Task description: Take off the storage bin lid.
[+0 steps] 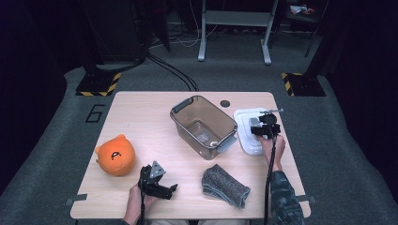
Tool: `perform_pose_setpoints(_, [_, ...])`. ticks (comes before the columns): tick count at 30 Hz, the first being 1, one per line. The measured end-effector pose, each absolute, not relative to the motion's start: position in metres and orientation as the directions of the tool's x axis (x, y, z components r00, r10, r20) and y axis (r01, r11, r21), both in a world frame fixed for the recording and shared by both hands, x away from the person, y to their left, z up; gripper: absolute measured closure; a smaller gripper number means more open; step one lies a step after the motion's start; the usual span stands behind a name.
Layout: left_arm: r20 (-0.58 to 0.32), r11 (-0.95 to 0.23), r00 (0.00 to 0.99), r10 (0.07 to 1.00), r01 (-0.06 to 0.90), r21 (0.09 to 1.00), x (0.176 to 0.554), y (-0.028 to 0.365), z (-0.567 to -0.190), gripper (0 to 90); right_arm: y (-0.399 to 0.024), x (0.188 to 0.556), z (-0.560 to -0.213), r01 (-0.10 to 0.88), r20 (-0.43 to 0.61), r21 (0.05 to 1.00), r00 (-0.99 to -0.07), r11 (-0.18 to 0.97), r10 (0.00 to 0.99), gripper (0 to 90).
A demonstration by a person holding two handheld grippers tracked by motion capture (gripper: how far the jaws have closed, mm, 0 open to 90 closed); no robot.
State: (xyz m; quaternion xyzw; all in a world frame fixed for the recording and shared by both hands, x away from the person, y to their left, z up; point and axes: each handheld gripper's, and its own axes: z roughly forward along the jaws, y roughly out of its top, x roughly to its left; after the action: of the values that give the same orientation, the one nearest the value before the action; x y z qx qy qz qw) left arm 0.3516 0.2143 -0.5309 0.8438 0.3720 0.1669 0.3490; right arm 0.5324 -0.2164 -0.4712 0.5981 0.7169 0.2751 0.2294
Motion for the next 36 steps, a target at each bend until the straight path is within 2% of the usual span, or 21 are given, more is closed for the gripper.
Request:
perform_pose_setpoints(3, [0.021, -0.479, 0.667, 0.744, 0.512, 0.713, 0.352, 0.214, -0.531, 0.2, -0.219, 0.521, -0.466, 0.727, 0.009, 0.674, -0.190, 0.134, 0.982, 25.0])
perform_pose_setpoints(8, [0.016, -0.470, 0.663, 0.748, 0.514, 0.717, 0.351, 0.214, -0.531, 0.3, -0.224, 0.499, -0.458, 0.693, 0.021, 0.706, -0.228, 0.147, 0.973, 16.1])
perform_pose_setpoints(16, [0.017, -0.471, 0.663, 0.749, 0.514, 0.717, 0.352, 0.214, -0.531, 0.2, -0.226, 0.461, -0.457, 0.641, 0.010, 0.743, -0.300, 0.194, 0.954, 12.2])
perform_pose_setpoints(26, [0.017, -0.470, 0.662, 0.750, 0.514, 0.717, 0.352, 0.214, -0.531, 0.2, -0.227, 0.417, -0.475, 0.628, -0.017, 0.742, -0.333, 0.236, 0.943, 0.0])
perform_pose_setpoints(36, [0.019, -0.482, 0.670, 0.742, 0.513, 0.710, 0.352, 0.215, -0.530, 0.0, -0.235, 0.386, -0.514, 0.633, -0.047, 0.729, -0.335, 0.261, 0.941, 0.0])
